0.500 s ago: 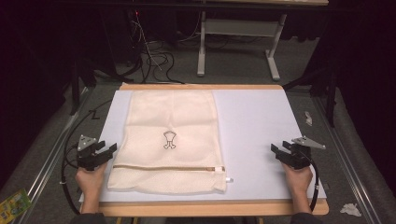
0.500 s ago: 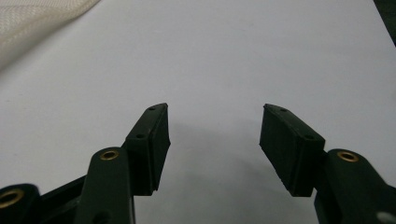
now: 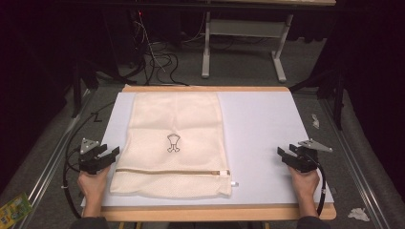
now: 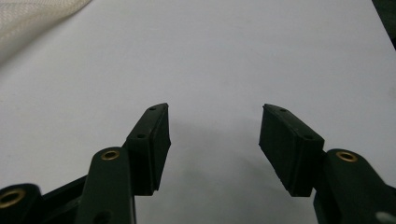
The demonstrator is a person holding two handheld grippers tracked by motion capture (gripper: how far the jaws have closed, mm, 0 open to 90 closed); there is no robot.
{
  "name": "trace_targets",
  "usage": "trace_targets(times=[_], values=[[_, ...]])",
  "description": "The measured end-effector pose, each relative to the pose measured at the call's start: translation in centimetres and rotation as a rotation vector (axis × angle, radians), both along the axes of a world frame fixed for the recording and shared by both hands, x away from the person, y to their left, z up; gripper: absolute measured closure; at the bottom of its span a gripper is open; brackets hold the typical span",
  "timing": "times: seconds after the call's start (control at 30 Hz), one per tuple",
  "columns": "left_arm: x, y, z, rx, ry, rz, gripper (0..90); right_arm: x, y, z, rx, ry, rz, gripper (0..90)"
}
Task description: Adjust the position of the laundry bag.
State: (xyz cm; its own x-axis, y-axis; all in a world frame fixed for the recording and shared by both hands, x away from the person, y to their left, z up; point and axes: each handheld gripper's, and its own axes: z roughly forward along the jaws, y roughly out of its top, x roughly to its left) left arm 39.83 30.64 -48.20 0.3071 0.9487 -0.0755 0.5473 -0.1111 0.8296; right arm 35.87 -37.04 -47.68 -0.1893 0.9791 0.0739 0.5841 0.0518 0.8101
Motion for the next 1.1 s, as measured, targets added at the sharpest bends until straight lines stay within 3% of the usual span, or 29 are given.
trace_targets(times=[0.17,0.3,0.47,0.63,0.73,0.77,1.1], values=[[0.0,0.1,0.0,-0.008,-0.002,0.000,42.2,0.1,0.1,0.0,-0.015,-0.002,0.010,43.6],[0.1,0.3,0.0,-0.029,0.007,-0.003,39.6,0.0,-0.2,0.0,0.014,-0.010,0.002,43.1],[0.2,0.6,0.0,-0.059,0.018,0.004,40.2,0.0,-0.2,0.1,0.013,-0.011,-0.002,43.7],[0.2,0.4,0.1,-0.053,0.011,0.008,39.6,-0.1,-0.1,0.2,0.010,-0.020,0.001,44.1],[0.2,0.1,0.2,-0.061,0.013,-0.006,40.1,-0.1,-0.1,0.2,0.023,-0.022,0.004,42.8],[0.1,-0.1,0.4,-0.060,0.019,-0.015,42.1,-0.1,0.0,0.3,0.052,-0.009,0.013,42.7],[-0.2,-1.2,1.5,-0.051,0.039,-0.063,39.3,-0.4,0.8,1.1,0.081,-0.009,0.055,43.5]])
